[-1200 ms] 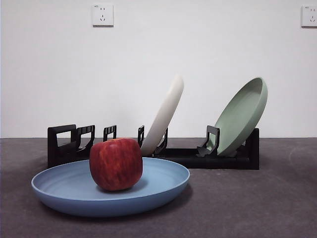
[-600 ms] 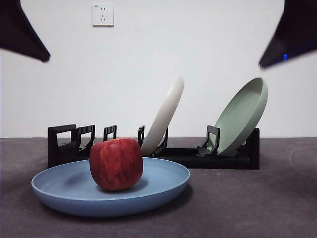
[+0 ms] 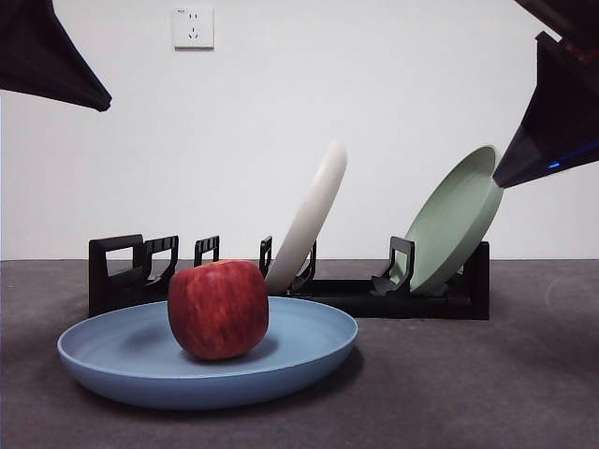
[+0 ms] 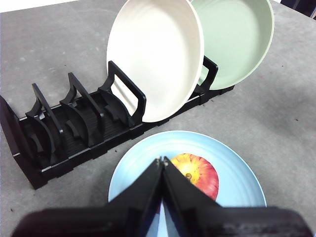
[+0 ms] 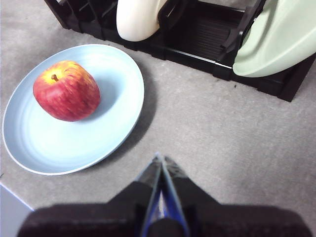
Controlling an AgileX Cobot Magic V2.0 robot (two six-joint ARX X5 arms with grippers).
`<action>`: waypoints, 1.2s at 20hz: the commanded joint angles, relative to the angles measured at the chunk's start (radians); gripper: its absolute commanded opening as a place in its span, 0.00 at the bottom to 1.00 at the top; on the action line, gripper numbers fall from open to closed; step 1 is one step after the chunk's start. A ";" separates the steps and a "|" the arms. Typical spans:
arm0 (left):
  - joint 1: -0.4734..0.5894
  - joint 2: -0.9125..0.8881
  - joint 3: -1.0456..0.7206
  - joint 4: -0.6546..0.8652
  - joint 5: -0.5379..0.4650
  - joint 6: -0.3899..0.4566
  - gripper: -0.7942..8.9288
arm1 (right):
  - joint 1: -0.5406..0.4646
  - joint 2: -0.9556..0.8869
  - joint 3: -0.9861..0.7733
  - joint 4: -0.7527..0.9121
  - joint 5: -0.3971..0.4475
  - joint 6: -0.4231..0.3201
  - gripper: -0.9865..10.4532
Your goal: Take the blue plate from the plate rack,put the plate on the table,take the apple from the table,put the apple in the plate
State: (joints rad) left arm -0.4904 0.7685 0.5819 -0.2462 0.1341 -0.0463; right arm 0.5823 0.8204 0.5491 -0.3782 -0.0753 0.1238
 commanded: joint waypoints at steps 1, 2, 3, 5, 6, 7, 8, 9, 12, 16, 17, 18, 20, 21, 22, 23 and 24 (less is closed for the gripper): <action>-0.002 0.000 -0.006 0.004 0.000 -0.007 0.08 | -0.001 -0.002 -0.006 0.003 0.003 0.010 0.08; -0.002 0.000 -0.006 0.003 -0.001 -0.007 0.08 | -0.001 -0.002 -0.006 0.003 0.003 0.010 0.08; -0.008 -0.005 -0.006 -0.004 0.001 -0.006 0.08 | -0.001 -0.002 -0.006 0.003 0.003 0.010 0.08; -0.007 -0.069 -0.006 -0.036 -0.002 -0.006 0.08 | 0.000 -0.002 -0.006 0.003 0.003 0.010 0.08; -0.003 -0.100 -0.006 -0.043 -0.011 0.037 0.08 | -0.001 -0.002 -0.006 0.003 0.003 0.010 0.08; 0.006 -0.140 -0.006 -0.034 -0.035 0.094 0.08 | -0.001 -0.002 -0.006 0.003 0.003 0.010 0.08; 0.024 -0.180 -0.006 -0.016 -0.048 0.121 0.08 | -0.001 -0.002 -0.006 0.003 0.003 0.010 0.08; 0.045 -0.212 -0.006 -0.010 -0.052 0.127 0.08 | -0.001 -0.003 -0.006 0.003 0.003 0.010 0.08; 0.161 -0.294 -0.039 -0.017 -0.050 0.120 0.08 | -0.001 -0.003 -0.006 0.003 0.003 0.010 0.08; 0.282 -0.446 -0.209 0.002 -0.050 0.117 0.08 | -0.001 -0.003 -0.006 0.003 0.003 0.010 0.08; 0.303 -0.494 -0.260 0.017 -0.051 0.117 0.08 | -0.001 -0.003 -0.006 0.003 0.003 0.010 0.08; 0.321 -0.542 -0.313 0.044 -0.053 0.117 0.08 | -0.001 -0.003 -0.006 0.003 0.003 0.010 0.08; 0.355 -0.625 -0.414 0.119 -0.054 0.117 0.08 | -0.001 -0.003 -0.006 0.003 0.003 0.010 0.08; 0.373 -0.665 -0.467 0.164 -0.053 0.116 0.08 | -0.001 -0.003 -0.006 0.003 0.003 0.010 0.08; 0.390 -0.693 -0.506 0.198 -0.052 0.109 0.08 | -0.001 -0.003 -0.006 0.003 0.003 0.010 0.08; 0.407 -0.715 -0.535 0.221 -0.052 0.090 0.08 | -0.001 -0.003 -0.006 0.003 0.003 0.010 0.08; 0.425 -0.729 -0.554 0.231 -0.054 0.068 0.08 | -0.001 -0.003 -0.006 0.003 0.003 0.010 0.08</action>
State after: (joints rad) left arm -0.0696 0.0452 0.0334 -0.0357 0.0849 0.0425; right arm 0.5823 0.8196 0.5491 -0.3801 -0.0750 0.1242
